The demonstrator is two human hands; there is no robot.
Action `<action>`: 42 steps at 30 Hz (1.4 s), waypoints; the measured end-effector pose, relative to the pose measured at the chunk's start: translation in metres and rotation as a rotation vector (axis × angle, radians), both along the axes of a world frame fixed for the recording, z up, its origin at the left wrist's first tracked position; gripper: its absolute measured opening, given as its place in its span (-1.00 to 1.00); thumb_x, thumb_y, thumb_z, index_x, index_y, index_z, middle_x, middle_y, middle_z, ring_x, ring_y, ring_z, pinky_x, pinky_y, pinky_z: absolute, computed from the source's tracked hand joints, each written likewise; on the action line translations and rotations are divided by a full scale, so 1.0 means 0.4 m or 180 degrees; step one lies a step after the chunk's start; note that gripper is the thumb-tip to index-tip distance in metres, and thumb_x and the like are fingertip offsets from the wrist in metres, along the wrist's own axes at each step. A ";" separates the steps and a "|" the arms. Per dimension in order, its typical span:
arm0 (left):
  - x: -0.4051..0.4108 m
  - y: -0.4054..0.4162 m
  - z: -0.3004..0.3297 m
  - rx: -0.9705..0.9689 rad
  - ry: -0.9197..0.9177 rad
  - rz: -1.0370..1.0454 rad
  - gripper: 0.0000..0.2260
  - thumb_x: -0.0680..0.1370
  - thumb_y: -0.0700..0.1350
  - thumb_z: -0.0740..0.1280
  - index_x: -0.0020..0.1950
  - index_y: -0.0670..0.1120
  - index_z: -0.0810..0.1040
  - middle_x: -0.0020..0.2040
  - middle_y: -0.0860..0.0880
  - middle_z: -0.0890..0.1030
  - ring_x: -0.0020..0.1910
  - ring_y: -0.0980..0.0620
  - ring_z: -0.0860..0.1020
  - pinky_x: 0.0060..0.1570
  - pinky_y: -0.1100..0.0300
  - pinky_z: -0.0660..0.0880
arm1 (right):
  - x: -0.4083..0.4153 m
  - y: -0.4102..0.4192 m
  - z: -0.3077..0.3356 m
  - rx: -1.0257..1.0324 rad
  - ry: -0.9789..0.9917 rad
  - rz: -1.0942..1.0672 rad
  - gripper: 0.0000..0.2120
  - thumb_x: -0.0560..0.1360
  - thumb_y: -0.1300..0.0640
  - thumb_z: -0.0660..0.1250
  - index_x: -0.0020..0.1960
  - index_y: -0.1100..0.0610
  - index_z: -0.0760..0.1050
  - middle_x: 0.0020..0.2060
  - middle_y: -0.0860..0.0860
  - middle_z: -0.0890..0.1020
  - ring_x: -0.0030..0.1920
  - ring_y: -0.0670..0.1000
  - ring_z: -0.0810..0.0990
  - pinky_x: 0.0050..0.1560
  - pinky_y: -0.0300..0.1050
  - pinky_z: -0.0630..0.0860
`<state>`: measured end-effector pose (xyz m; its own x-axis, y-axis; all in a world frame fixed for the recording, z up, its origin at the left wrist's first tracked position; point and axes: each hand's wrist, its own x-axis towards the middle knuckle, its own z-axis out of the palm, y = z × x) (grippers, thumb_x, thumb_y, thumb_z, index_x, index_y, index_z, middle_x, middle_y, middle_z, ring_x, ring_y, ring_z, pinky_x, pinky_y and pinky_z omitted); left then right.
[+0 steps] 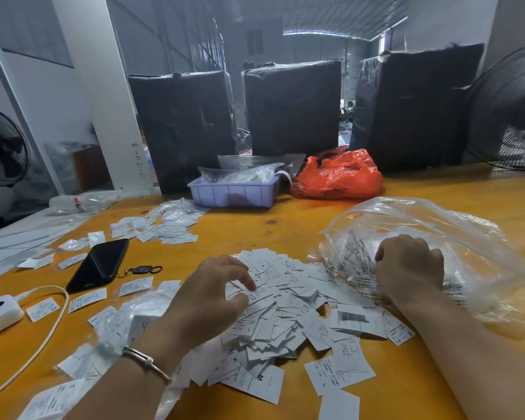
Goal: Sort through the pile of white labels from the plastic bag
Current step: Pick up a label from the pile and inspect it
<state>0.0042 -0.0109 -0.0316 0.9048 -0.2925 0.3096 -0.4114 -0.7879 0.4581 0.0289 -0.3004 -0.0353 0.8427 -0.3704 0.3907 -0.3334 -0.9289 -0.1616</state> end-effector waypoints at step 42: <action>-0.010 -0.028 0.002 -0.1605 0.0240 -0.0057 -0.92 0.48 -0.15 0.49 -0.19 -0.13 0.65 -0.26 -0.02 0.69 -0.21 0.04 0.65 -0.14 0.17 0.58 | -0.054 0.130 -0.020 0.0954 0.0257 0.2235 -0.83 0.41 0.10 0.46 -0.08 -0.11 0.53 -0.13 -0.19 0.49 -0.20 -0.21 0.38 -0.23 -0.20 0.38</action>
<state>0.0001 -0.0221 -0.0308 0.9263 -0.1391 0.3501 -0.3739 -0.4543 0.8086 0.0075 -0.2485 -0.0434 0.9410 0.1818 0.2853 0.2971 -0.8474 -0.4400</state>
